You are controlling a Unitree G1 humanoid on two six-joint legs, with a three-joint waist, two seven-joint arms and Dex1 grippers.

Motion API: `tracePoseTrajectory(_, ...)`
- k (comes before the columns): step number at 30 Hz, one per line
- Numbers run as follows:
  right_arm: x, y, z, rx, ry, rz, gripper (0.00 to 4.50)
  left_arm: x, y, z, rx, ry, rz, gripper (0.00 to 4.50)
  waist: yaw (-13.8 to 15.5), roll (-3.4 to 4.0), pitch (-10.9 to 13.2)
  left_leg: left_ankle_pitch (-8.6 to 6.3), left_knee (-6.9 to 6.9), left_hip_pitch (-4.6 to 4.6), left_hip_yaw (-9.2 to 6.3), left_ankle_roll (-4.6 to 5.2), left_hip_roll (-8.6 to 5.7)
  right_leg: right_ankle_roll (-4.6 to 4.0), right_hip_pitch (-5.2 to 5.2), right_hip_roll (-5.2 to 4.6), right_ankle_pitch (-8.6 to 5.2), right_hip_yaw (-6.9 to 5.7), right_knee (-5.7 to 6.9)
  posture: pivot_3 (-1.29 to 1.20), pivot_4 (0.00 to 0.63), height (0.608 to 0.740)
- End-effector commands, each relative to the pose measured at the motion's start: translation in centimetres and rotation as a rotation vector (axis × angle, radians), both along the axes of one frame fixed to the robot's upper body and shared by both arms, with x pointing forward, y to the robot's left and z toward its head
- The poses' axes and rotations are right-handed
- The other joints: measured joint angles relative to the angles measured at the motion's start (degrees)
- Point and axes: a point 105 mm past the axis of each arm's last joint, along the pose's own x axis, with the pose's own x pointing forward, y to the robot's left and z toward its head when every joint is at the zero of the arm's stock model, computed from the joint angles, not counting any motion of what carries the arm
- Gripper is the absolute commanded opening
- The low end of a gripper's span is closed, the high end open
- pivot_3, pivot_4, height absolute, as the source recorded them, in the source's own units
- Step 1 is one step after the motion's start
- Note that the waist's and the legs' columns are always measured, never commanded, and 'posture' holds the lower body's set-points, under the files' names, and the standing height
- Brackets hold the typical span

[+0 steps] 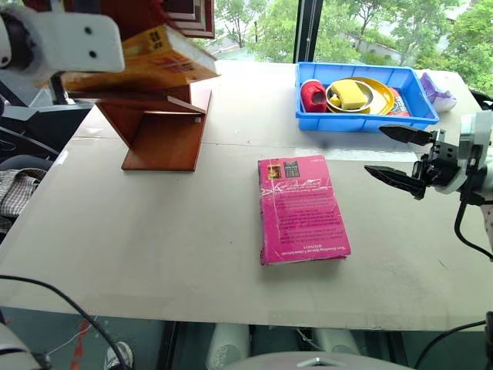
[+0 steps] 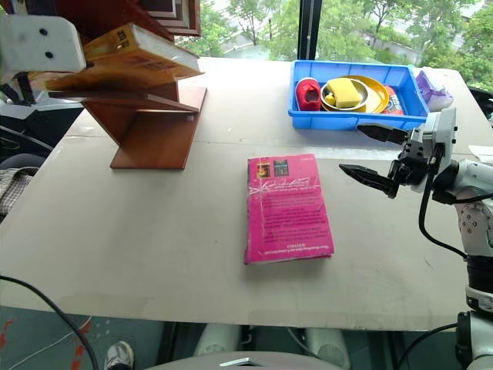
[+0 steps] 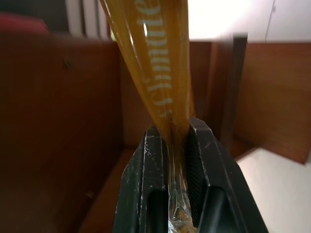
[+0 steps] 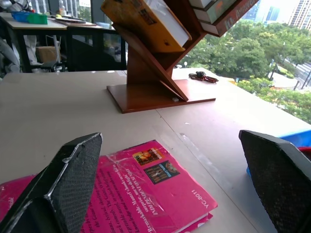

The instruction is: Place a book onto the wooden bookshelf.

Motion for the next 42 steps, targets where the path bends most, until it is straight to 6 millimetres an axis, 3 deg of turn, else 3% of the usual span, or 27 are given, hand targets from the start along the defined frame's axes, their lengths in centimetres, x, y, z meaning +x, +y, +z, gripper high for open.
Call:
tracePoseTrajectory(1,-1.1,0.3,2.4,0.046,-0.098,0.012,4.50,0.6,2.4,-0.2,0.052,0.009,0.048,0.00,-0.05,0.02,-0.01,0.00,0.00,0.05,0.04,0.00,0.00,0.00,0.00,0.00,0.00,0.04,0.04,0.00,0.150,0.740)
tracePoseTrajectory(6,-1.7,0.6,3.1,0.102,-0.106,0.005,4.50,2.4,3.0,-3.0,0.111,0.078,0.030,0.00,-0.21,0.11,-0.07,0.00,0.03,0.46,0.15,0.01,0.00,-0.03,0.12,0.01,-0.02,0.18,0.52,0.00,0.150,0.740)
tracePoseTrajectory(11,-2.5,0.9,4.1,0.169,-0.113,0.006,4.50,2.4,2.0,-4.2,0.103,0.148,-0.021,0.00,-1.24,0.15,-0.09,0.15,0.13,0.67,0.12,-0.17,0.03,-0.04,0.12,0.08,-0.06,0.26,0.96,0.00,0.150,0.740)
tracePoseTrajectory(16,-2.7,1.2,4.1,0.181,-0.105,0.004,4.50,1.9,1.3,-3.1,0.041,0.130,-0.020,2.37,-1.48,0.15,-0.10,0.15,0.15,0.65,0.17,-0.17,0.03,-0.07,0.11,0.08,-0.03,0.32,0.96,0.00,0.150,0.740)
tracePoseTrajectory(20,-2.7,1.4,4.4,0.191,-0.095,0.025,4.50,-0.3,-1.1,0.1,-0.079,0.022,-0.132,3.94,-1.26,0.03,-0.03,0.14,0.20,0.29,0.15,-0.16,0.03,-0.14,-0.11,0.06,0.01,0.30,0.86,0.00,0.150,0.740)
tracePoseTrajectory(24,-2.4,1.2,4.2,0.170,-0.070,0.043,4.50,-4.3,-2.1,1.8,-0.314,0.027,-0.160,3.94,-1.55,-0.01,-0.02,0.12,0.25,-0.10,0.18,-0.14,0.03,-0.08,-0.43,0.02,-0.02,0.36,0.81,0.00,0.150,0.740)
tracePoseTrajectory(28,-1.8,0.6,4.1,0.152,-0.052,0.038,4.50,-8.4,-6.2,2.4,-0.707,0.152,-0.243,3.94,-1.55,-0.05,0.03,0.23,0.55,-0.71,-0.07,-0.33,0.07,-0.04,-0.87,0.03,-0.05,0.15,0.83,0.00,0.150,0.740)
tracePoseTrajectory(31,-1.4,0.1,3.3,0.121,-0.026,0.003,4.50,-10.1,-10.3,0.6,-1.000,0.353,-0.358,3.94,-0.80,-0.02,0.01,0.04,0.66,-0.65,-0.20,-0.01,0.01,0.06,-0.67,-0.06,-0.10,-0.01,0.86,0.00,0.150,0.740)
tracePoseTrajectory(35,-1.8,-1.3,0.9,0.032,0.045,-0.084,4.50,-8.7,-13.3,-4.2,-1.245,0.418,-0.368,3.94,0.17,0.18,-0.11,0.03,0.90,-0.36,-0.57,0.00,-0.11,0.23,-0.15,0.00,-0.19,-0.12,0.92,0.00,0.150,0.740)
tracePoseTrajectory(38,-2.8,-3.1,-1.7,-0.083,0.122,-0.166,4.50,-7.6,-12.8,-9.7,-1.362,0.454,-0.233,3.94,-0.24,0.13,-0.10,0.03,0.90,-0.18,-0.79,-0.01,-0.14,0.02,0.09,0.07,-0.07,-0.05,0.91,0.00,0.150,0.740)
tracePoseTrajectory(42,-4.3,-6.5,-4.3,-0.157,0.221,-0.267,4.50,-7.6,-11.0,-14.8,-1.386,0.465,-0.091,3.94,-1.36,0.02,-0.04,0.04,0.77,-0.06,-1.23,-0.03,-0.20,0.00,0.10,0.20,-0.08,0.24,0.85,0.00,0.150,0.740)
